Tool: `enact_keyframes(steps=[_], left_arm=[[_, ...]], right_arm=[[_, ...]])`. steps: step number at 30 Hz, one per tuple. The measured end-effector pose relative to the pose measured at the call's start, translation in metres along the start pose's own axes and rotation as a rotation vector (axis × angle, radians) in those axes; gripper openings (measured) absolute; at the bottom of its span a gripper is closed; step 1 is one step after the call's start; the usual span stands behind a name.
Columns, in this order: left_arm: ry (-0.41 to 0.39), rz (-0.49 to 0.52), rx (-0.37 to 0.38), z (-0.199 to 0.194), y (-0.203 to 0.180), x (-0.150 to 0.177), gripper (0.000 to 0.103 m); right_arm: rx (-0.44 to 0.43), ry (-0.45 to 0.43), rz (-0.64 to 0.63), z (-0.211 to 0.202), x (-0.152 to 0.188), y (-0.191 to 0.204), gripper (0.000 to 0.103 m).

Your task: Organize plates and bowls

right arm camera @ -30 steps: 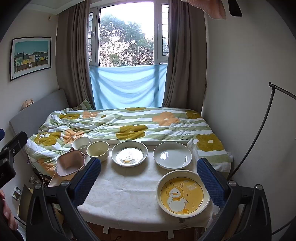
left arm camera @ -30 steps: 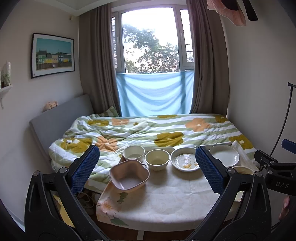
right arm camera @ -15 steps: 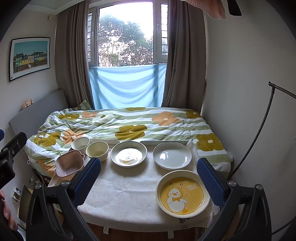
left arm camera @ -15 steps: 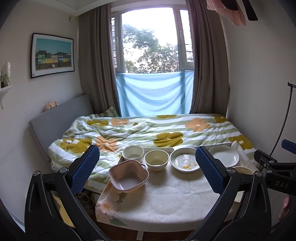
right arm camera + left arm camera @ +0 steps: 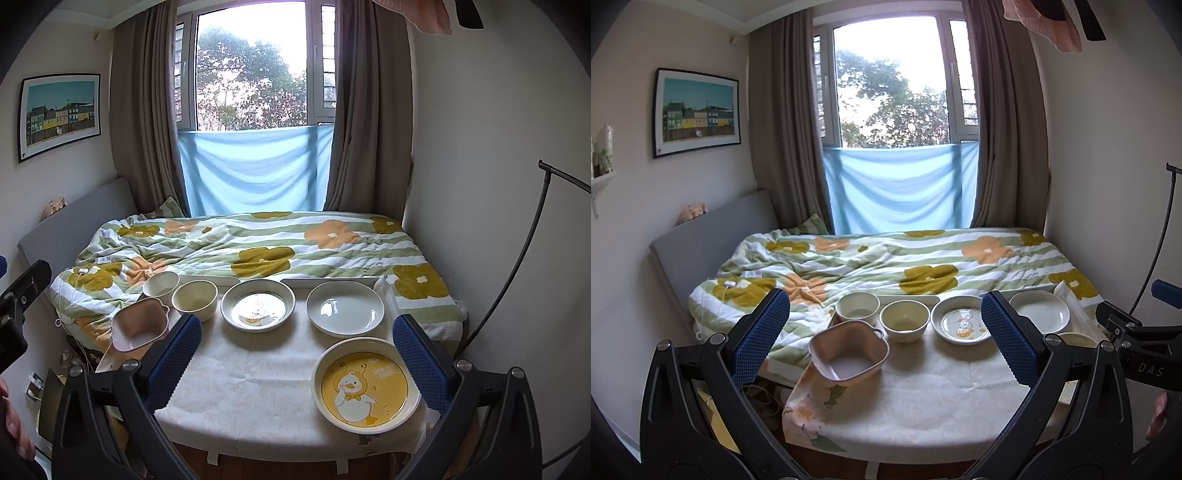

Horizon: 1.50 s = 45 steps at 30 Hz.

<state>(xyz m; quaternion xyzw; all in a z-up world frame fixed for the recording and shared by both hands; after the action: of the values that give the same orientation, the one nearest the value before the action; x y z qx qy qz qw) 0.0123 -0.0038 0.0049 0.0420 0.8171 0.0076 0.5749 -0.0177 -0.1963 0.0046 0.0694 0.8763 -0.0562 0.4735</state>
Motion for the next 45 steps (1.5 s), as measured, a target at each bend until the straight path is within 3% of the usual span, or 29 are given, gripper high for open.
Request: enact_keyframes(steps=[17, 22, 25, 30, 34, 37, 41, 45], left_arm=[[0.016, 0.004, 0.008, 0.004, 0.000, 0.000, 0.103], [0.045, 0.063, 0.049, 0.023, -0.007, -0.008, 0.103], [0.073, 0.116, 0.139, 0.043, -0.021, -0.006, 0.103], [0.175, 0.218, 0.306, 0.088, -0.068, 0.012, 0.103], [0.319, 0.268, 0.462, 0.131, -0.120, 0.043, 0.103], [0.435, 0.302, 0.551, 0.163, -0.160, 0.070, 0.103], [0.546, 0.373, 0.593, 0.202, -0.206, 0.104, 0.103], [0.699, 0.410, 0.660, 0.244, -0.243, 0.141, 0.101]], right_arm=[[0.005, 0.013, 0.008, 0.004, 0.002, 0.002, 0.103], [0.021, 0.048, 0.028, 0.012, 0.006, -0.002, 0.103], [0.054, 0.081, 0.053, 0.017, 0.013, -0.009, 0.103], [0.137, 0.166, 0.111, 0.027, 0.041, -0.037, 0.103], [0.179, 0.247, 0.199, 0.043, 0.070, -0.076, 0.103], [0.149, 0.302, 0.264, 0.061, 0.087, -0.105, 0.103], [0.104, 0.375, 0.332, 0.090, 0.111, -0.145, 0.102], [0.024, 0.449, 0.427, 0.124, 0.135, -0.179, 0.085]])
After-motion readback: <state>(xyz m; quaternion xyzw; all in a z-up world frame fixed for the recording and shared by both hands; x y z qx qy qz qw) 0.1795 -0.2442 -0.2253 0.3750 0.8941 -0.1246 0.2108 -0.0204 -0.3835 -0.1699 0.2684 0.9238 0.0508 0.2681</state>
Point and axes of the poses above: each gripper's, at about its wrist camera, not at the fingertips, and z roughly the way its jaws point, y to its left, x to its underside, the point moved 2 cm from there along z, roughly the way its jaws point, and after that the axes turned 3 degrees about x, right-handed, at the moved point
